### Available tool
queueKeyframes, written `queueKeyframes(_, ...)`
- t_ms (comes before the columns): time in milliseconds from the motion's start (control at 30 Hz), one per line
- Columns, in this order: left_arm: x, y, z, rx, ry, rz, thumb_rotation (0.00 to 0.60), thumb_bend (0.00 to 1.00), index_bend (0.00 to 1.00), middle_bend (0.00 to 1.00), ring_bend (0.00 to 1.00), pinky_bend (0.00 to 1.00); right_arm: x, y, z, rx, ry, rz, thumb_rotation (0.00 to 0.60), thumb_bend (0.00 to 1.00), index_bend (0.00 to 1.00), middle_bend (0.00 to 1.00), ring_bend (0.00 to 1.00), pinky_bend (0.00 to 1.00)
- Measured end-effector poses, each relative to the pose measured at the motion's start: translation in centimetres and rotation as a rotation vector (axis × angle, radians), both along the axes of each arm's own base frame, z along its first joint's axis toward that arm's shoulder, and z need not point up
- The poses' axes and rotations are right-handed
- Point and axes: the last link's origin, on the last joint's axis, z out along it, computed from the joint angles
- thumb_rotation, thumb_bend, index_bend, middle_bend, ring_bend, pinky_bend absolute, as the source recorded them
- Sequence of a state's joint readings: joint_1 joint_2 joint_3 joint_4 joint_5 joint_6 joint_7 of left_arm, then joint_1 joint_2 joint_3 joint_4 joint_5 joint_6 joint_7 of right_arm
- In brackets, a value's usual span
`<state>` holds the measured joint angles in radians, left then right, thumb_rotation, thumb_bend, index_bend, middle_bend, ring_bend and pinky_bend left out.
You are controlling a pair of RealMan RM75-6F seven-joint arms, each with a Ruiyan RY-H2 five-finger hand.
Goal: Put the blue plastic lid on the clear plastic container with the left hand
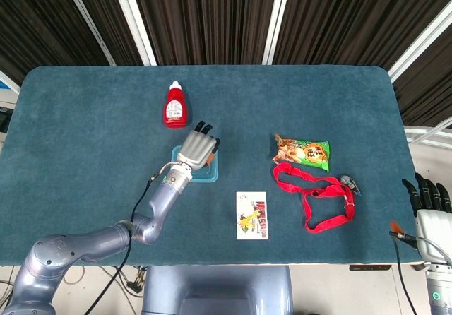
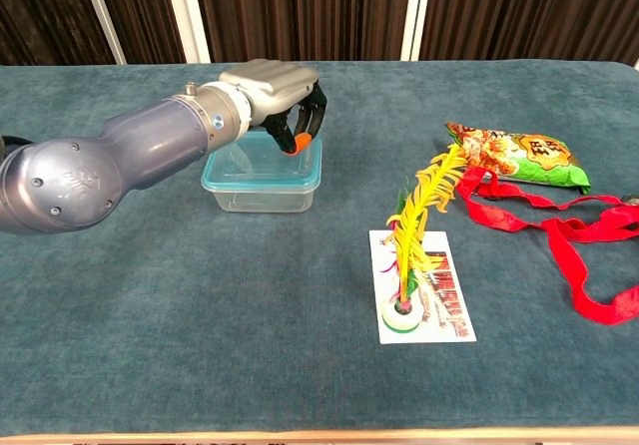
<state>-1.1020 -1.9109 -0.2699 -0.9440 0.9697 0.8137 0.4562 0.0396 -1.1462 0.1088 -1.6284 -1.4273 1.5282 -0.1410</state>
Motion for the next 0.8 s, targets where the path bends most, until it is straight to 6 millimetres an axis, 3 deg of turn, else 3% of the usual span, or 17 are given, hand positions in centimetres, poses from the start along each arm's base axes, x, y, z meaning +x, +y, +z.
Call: queueKeyframes(800, -0.39, 0.0, -0.34, -0.003, 0.007, 0.008, 0.6, 0.48, 0.63, 0.58, 0.16, 0.13, 0.0, 0.02, -0.05, 0.004, -0.003, -0.003, 0.6, 0.27, 0.14, 0.0, 0.03, 0.0)
